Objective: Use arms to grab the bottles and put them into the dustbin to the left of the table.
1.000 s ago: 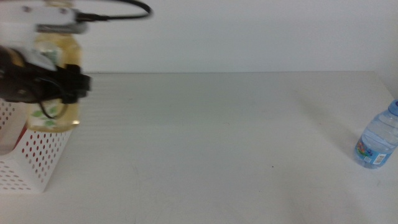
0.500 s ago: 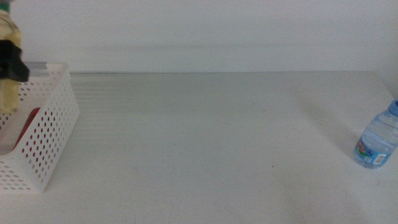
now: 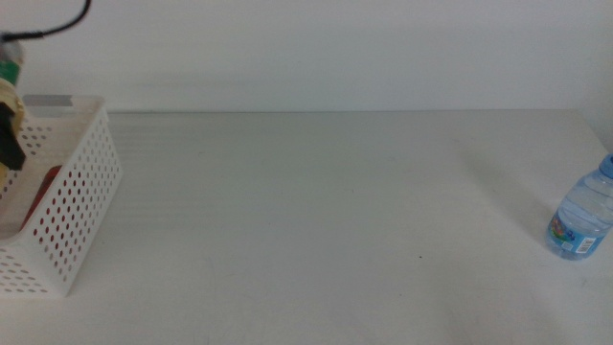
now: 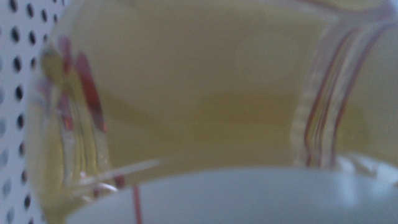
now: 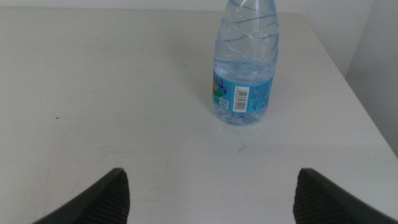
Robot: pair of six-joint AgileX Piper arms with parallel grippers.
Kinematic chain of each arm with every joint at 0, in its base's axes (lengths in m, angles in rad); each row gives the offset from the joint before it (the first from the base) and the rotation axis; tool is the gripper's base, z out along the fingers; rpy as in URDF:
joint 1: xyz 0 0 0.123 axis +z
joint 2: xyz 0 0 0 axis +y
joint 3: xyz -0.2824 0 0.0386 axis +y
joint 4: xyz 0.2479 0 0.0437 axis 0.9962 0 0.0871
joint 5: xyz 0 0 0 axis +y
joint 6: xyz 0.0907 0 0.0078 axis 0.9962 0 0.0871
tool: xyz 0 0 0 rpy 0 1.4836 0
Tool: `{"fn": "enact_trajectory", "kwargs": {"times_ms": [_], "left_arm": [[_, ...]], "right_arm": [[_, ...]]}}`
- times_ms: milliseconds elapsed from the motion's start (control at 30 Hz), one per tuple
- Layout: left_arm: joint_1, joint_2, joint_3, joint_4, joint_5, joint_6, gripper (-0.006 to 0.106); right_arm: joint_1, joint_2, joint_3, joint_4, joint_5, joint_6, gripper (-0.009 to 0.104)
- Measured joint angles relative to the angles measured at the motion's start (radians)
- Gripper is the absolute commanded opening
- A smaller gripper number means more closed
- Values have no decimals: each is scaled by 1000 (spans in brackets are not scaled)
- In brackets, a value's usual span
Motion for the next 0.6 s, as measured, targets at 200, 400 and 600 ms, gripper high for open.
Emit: {"fn": "enact_trajectory", "kwargs": {"times_ms": [200,400,600], "left_arm": [[-2,95,-13,-2,-32,36,-5],[-2,141,-13,61,-47,38,-5],[-2,169,-13,100,-50,39,-5]], "right_arm": [[0,0,0,0,0,0,74],[0,0,0,0,0,0,74],[0,0,0,0,0,0,74]]}}
